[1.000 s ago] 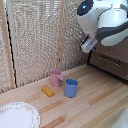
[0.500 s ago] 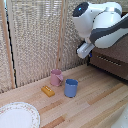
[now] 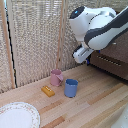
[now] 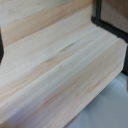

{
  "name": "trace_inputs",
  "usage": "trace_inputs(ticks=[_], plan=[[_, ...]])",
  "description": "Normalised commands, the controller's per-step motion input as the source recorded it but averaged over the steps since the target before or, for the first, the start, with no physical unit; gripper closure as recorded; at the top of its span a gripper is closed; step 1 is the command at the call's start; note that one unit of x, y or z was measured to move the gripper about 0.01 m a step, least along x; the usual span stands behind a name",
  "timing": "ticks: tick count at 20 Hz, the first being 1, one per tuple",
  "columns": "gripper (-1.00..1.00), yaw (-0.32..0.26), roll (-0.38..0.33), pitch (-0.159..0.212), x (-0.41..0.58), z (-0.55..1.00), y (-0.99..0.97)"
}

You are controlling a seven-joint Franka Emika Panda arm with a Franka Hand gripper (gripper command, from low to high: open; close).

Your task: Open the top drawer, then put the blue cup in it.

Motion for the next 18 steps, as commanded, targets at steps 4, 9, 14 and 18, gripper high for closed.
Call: trace_inputs(ticks=[4,9,14,18], plan=[[-1.00,-0.287,0.132,0.036,0.000,0.00,0.24],[-1.00,-0.288,0.108,0.007,0.006,0.00,0.30],[-1.00,-0.243,0.104,0.005,0.080,-0.06,0.42],[-1.00,-0.206,0.095,0.000,0.132,-0.19,0.52]])
